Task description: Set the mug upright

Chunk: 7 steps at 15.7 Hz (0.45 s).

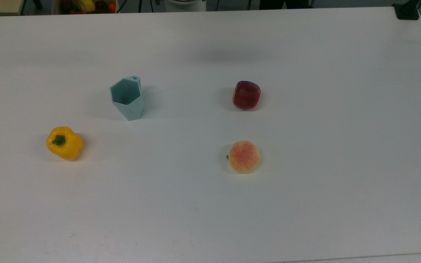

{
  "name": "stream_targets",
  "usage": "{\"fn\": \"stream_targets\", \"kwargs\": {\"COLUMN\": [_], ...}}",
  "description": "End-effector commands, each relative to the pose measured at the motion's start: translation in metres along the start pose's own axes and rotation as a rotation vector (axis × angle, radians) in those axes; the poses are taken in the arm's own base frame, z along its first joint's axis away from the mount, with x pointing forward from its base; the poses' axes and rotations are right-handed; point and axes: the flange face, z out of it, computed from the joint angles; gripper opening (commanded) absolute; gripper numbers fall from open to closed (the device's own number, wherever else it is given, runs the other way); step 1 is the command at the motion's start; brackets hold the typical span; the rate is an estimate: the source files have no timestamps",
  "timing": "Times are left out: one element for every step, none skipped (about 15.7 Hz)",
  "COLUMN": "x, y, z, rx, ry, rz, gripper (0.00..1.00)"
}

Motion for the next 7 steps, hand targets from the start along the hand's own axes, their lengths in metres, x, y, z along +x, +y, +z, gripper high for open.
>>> {"fn": "stream_targets", "kwargs": {"x": [-0.0075, -0.0074, -0.0063, -0.0055, -0.0049, -0.0053, -0.0049], "y": [0.0141, 0.0147, 0.0149, 0.0149, 0.0142, 0.0132, 0.0133], "z": [0.0039, 0.0045, 0.0047, 0.0034, 0.0042, 0.0034, 0.0042], "rx": [-0.013, -0.017, -0.018, -0.019, -0.019, -0.019, -0.019], "ry": [0.053, 0.052, 0.058, 0.071, 0.071, 0.072, 0.071], "rz": [-0.063, -0.072, -0.078, -0.078, -0.074, -0.075, -0.075], "gripper": [1.00, 1.00, 1.00, 1.00, 1.00, 1.00, 1.00]}}
